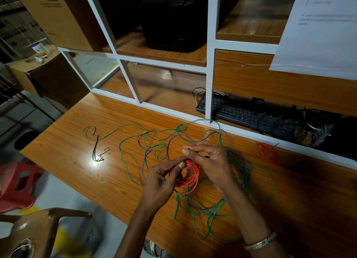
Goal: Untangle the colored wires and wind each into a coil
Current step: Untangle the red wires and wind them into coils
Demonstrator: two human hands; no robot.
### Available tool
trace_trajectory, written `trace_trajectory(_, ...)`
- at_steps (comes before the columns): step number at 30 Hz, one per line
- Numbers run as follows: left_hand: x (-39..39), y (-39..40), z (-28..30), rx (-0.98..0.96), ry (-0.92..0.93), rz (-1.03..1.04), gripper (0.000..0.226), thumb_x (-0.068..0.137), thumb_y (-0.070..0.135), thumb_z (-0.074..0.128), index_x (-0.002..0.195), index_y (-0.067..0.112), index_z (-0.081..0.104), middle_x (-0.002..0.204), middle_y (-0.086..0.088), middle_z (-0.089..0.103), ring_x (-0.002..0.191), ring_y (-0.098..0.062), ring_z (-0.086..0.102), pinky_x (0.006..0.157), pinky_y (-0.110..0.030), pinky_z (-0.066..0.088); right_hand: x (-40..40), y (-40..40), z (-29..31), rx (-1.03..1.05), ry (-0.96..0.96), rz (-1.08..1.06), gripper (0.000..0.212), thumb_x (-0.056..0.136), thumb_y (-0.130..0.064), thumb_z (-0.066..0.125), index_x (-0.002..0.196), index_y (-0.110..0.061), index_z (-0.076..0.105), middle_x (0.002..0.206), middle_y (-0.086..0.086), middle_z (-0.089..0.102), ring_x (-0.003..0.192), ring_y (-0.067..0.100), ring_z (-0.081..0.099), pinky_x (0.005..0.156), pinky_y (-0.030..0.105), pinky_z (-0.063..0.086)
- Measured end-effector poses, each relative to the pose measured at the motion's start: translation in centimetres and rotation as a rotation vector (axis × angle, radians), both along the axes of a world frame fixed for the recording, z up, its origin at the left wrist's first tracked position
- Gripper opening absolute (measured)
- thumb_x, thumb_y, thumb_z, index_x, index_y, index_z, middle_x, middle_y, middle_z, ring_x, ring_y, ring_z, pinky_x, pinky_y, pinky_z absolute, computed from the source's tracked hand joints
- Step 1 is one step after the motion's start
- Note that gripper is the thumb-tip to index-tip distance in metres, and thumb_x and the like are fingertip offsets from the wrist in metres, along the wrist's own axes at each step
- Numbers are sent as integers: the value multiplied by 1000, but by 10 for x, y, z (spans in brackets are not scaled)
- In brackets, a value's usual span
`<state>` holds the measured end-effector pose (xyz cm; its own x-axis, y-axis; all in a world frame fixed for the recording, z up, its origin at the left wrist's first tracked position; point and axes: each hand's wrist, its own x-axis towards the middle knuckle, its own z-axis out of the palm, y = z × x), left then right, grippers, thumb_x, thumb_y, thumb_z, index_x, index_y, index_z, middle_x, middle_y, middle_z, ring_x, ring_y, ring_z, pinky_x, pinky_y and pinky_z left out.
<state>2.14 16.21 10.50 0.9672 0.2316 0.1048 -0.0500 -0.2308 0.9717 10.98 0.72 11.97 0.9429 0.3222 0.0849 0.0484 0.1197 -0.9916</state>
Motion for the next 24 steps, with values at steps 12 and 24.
trace_trajectory(12,2,-1,-6,155,109,-96,19,103,14,66,112,20,81,97,9,80,67,-5,68,62,-27,53,23,-9,16,245,160,-295,16,84,-5,80,100,-6,80,91,0,80,78,-2,70,67,12,50)
trace_trajectory(24,10,-5,6,-69,62,58,19,103,9,63,112,12,80,71,0,72,65,-12,65,57,-25,48,13,-21,-3,-145,10,106,16,81,-20,87,96,-22,83,94,-3,79,97,13,73,90,30,56)
